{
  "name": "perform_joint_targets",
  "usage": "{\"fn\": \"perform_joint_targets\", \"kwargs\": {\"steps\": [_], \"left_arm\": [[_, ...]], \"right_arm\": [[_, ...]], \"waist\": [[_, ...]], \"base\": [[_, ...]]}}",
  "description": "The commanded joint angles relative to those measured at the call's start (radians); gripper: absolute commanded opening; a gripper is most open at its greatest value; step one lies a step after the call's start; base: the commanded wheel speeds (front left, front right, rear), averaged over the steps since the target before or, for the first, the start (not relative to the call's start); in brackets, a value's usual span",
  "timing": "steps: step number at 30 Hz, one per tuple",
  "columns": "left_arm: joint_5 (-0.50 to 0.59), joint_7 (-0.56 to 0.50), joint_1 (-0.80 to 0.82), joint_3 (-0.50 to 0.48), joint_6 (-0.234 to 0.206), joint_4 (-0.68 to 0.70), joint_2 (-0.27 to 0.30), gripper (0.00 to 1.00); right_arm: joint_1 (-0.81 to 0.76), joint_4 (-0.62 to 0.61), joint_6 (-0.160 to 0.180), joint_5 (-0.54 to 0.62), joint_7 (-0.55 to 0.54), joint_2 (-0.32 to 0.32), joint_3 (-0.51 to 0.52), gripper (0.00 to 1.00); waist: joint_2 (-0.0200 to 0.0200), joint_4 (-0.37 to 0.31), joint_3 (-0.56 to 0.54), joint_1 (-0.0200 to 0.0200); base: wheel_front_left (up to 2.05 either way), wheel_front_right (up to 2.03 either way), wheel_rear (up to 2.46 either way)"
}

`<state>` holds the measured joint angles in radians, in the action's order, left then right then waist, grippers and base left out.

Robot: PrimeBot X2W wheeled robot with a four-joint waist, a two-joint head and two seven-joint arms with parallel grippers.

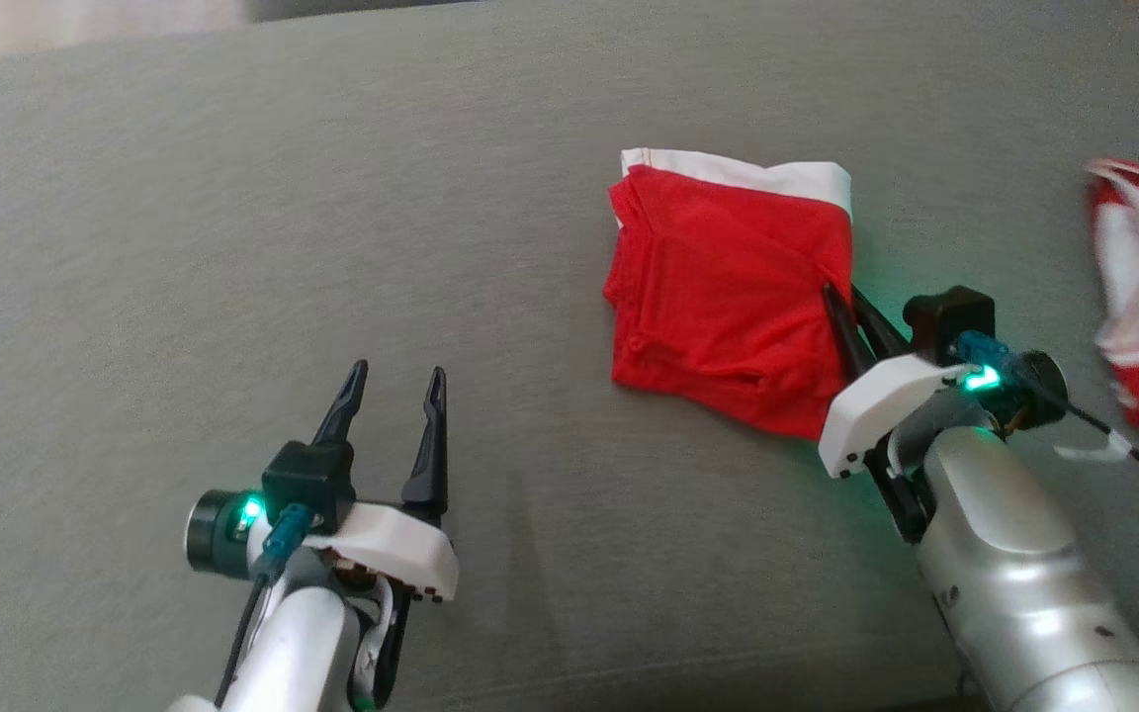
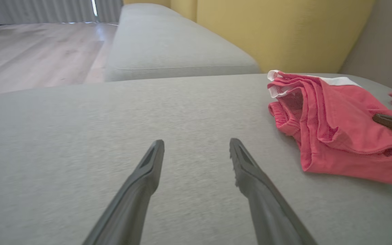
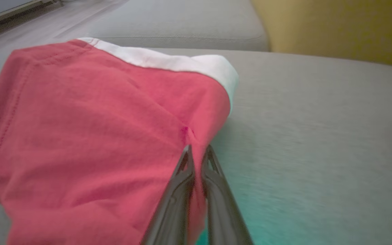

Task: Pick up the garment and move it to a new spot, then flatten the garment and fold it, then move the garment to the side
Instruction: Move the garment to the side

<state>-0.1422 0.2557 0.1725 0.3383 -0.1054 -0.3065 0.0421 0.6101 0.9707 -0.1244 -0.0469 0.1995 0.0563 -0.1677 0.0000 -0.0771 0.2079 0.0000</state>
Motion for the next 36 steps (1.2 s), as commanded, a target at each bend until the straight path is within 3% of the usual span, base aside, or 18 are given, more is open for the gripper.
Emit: {"fn": "perform_joint_targets", "kwargs": {"steps": [1, 11, 16, 27, 36], "left_arm": [[0.011, 0.006, 0.037, -0.035, 0.005, 0.022, 0.008, 1.00], [0.027, 0.006, 0.034, -0.057, 0.025, 0.011, 0.008, 1.00], [0.035, 0.006, 0.039, -0.054, 0.034, 0.008, 0.008, 1.00], [0.023, 0.006, 0.042, -0.032, 0.041, 0.009, 0.008, 1.00], [0.030, 0.006, 0.059, -0.027, 0.048, 0.023, 0.008, 1.00]], "right_arm": [[-0.011, -0.035, -0.006, -0.018, 0.014, -0.006, -0.013, 0.00], [-0.054, -0.083, -0.006, -0.086, 0.013, -0.006, -0.032, 0.00], [-0.065, -0.100, -0.006, -0.085, 0.009, -0.006, -0.043, 0.00], [0.016, -0.128, -0.006, 0.023, -0.009, 0.022, -0.002, 0.00], [0.184, -0.098, -0.006, 0.136, -0.097, 0.208, 0.120, 0.00]], "waist": [[0.0000, -0.158, -0.012, 0.0000], [0.0000, -0.383, 0.000, 0.0000], [0.0000, -0.437, 0.012, 0.0000], [0.0000, -0.393, 0.049, 0.0000], [0.0000, -0.285, 0.094, 0.0000]], "base": [[0.00, 0.00, 0.00], [0.00, 0.00, 0.00], [0.00, 0.00, 0.00], [0.00, 0.00, 0.00], [0.00, 0.00, 0.00]]}}
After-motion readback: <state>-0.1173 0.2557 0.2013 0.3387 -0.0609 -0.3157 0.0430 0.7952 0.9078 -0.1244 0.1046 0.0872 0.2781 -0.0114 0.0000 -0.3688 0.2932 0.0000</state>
